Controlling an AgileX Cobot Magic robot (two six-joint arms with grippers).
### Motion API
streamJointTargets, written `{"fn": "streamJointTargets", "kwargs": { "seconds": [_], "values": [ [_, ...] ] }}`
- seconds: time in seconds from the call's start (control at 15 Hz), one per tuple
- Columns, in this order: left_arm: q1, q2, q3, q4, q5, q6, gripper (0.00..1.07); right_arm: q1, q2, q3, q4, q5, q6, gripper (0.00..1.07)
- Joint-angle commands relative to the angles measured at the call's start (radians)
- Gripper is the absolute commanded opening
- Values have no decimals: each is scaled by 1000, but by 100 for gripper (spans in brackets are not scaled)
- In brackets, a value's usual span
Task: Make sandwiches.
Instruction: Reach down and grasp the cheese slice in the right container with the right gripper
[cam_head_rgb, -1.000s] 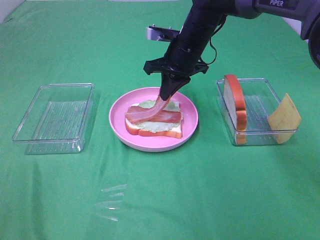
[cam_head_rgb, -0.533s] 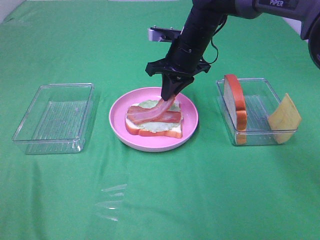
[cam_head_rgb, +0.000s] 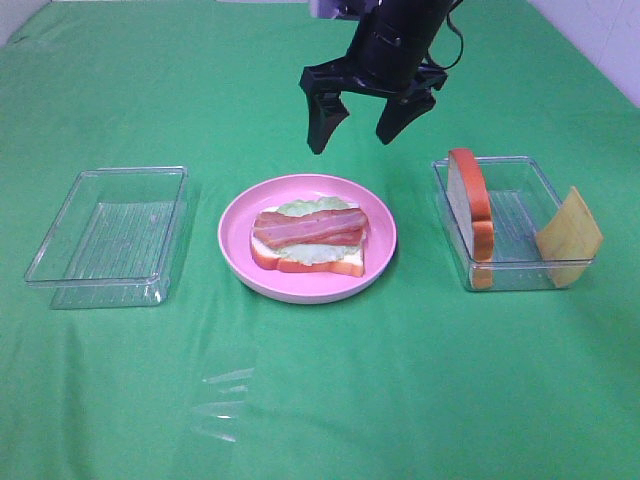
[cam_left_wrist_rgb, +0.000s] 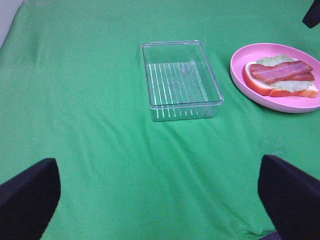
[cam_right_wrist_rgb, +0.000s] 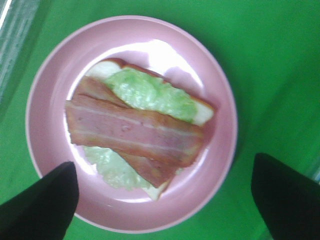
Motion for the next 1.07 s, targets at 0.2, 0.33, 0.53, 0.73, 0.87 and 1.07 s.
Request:
{"fn": "streamJointTargets", "kwargs": {
  "seconds": [0.2,0.33,0.53,0.73,0.87,1.07],
  "values": [
    [-2,-19,2,-3,-9,-2,100,-5,-156,-2,-196,90,132,91],
    [-2,-19,2,-3,-9,-2,100,-21,-234,0,-226,90,139,91],
    [-2,-19,2,-3,-9,-2,100,-197,-365,198,-212,90,154,91],
    [-2,-19,2,-3,-9,-2,100,-333,-385,371,-211,85,154,90],
    [-2,-19,2,-3,-9,-2,100,-390,-384,461,-216,26,147,90],
    [-2,-19,2,-3,-9,-2,100,-402,-381,562,-211,-116,133,89]
  ]
}}
